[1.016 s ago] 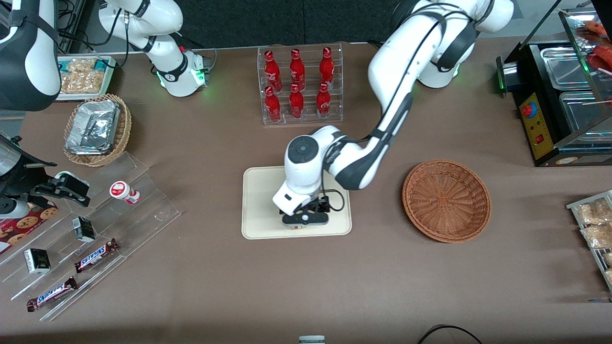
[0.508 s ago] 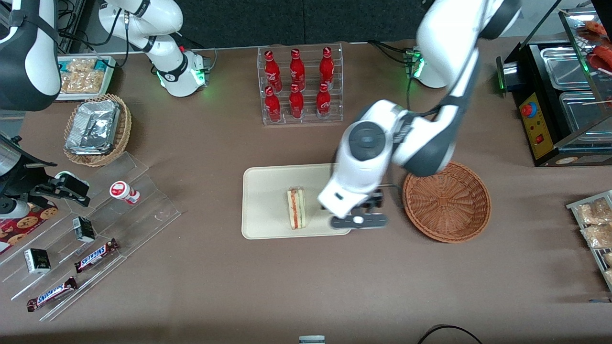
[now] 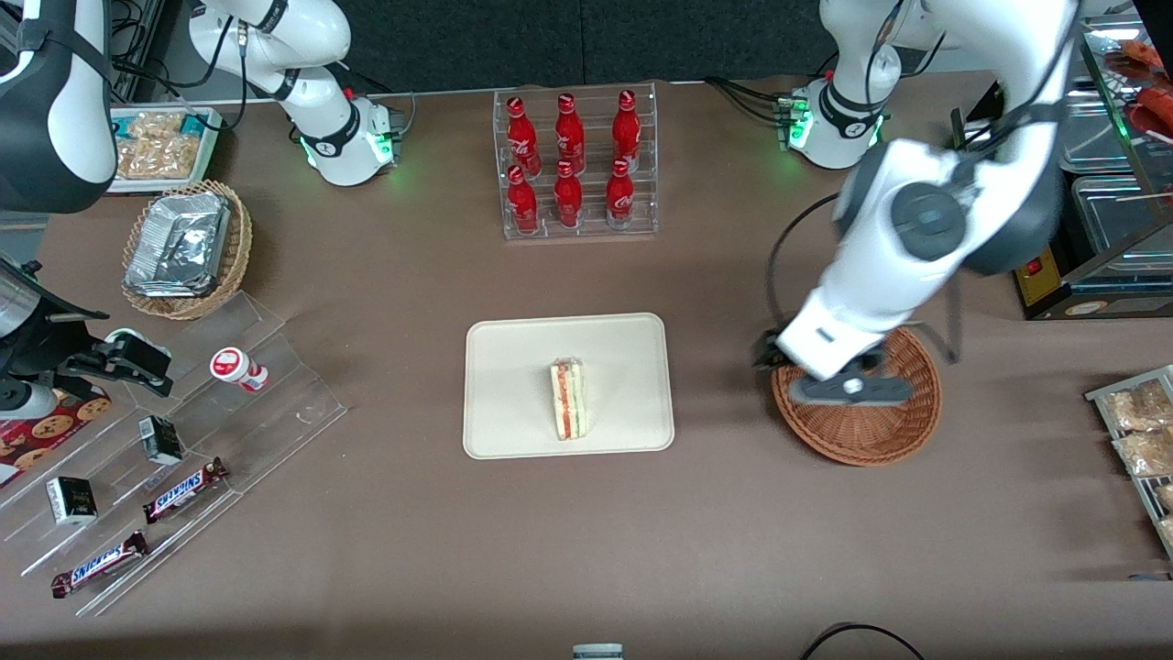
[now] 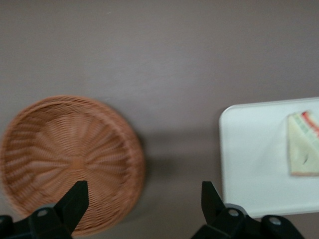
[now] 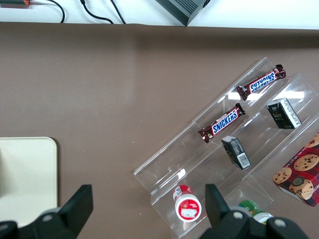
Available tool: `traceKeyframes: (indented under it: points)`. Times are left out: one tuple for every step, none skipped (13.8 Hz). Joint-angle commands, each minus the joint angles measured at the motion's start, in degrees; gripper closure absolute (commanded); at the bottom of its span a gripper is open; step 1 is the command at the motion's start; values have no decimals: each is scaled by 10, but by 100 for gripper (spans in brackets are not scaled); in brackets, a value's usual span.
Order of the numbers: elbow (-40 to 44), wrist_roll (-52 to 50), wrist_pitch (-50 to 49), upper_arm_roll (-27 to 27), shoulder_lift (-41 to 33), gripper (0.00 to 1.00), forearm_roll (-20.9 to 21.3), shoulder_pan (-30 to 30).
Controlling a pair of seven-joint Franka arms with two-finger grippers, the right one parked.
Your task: Place sandwich from basket to tray
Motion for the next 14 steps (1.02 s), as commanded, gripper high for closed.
traceKeyframes:
  points:
    - [-53, 85, -40, -5, -80, 0, -19, 58]
    - [-48, 106, -68, -3, -93, 0, -19, 80]
    - [-35, 129, -93, -3, -103, 0, -19, 103]
    - [-15, 149, -128, -3, -110, 0, -18, 118]
    - [17, 152, -168, -1, -110, 0, -17, 124]
    - [51, 151, -202, -1, -107, 0, -10, 125]
    - [80, 147, -224, -2, -104, 0, -4, 124]
    - [103, 144, -242, -2, -103, 0, 1, 124]
    - [112, 143, -250, -2, -103, 0, 3, 124]
    - [116, 142, -251, -2, -103, 0, 3, 124]
    - [119, 143, -251, -2, -103, 0, 3, 124]
    - [126, 143, -251, -2, -103, 0, 3, 124]
    - [129, 143, -251, -2, -103, 0, 4, 124]
    - [130, 142, -252, -3, -103, 0, 4, 123]
